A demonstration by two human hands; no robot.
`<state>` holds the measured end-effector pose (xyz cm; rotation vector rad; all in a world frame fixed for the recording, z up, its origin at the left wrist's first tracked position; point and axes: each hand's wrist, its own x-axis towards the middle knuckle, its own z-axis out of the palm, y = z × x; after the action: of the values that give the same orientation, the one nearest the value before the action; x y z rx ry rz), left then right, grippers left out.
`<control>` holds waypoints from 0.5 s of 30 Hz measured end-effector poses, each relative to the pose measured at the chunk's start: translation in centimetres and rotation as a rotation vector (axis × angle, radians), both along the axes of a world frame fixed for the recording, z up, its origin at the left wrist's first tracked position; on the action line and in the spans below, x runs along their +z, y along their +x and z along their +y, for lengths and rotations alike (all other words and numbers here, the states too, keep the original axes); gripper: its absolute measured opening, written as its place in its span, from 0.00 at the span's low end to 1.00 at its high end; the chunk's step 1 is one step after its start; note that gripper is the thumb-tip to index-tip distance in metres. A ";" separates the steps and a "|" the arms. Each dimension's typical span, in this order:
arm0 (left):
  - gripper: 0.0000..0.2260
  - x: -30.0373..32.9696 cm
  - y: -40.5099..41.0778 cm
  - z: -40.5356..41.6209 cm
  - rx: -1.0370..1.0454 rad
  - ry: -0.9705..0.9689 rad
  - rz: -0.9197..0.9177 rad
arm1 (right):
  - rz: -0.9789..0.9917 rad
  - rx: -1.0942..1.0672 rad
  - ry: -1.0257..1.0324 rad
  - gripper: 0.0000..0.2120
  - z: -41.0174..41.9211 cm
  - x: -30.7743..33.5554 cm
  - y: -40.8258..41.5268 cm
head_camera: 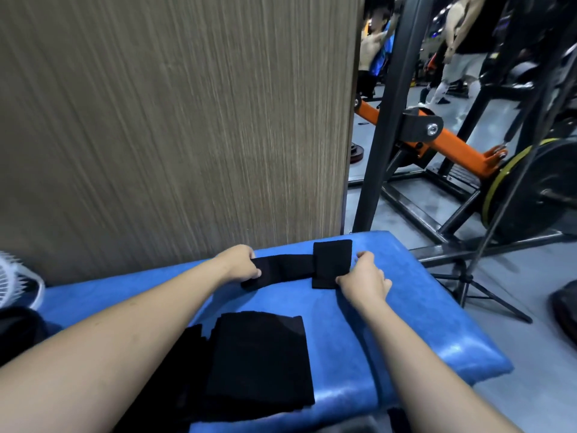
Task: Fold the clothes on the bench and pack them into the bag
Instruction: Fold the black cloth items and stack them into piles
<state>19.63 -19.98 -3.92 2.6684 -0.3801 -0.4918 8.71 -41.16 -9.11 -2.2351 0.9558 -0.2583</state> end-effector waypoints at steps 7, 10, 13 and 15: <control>0.06 0.1 -0.3 3.1 0.150 -0.306 0.197 | -0.109 0.053 0.125 0.05 0.2 0.8 -1.4; 0.07 -1.3 -0.6 4.2 0.154 -0.315 0.235 | -0.146 0.055 0.140 0.08 0.0 1.0 -1.8; 0.07 -2.2 -0.7 4.9 0.138 -0.326 0.257 | -0.127 0.051 0.133 0.08 -0.1 0.8 -2.0; 0.06 -2.2 -0.6 5.0 0.133 -0.341 0.260 | -0.141 0.059 0.119 0.10 0.2 0.9 -1.8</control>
<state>18.99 -14.96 -6.16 2.2491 -0.1873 -0.6580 6.87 -40.91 -8.17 -2.1028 0.8079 -0.3186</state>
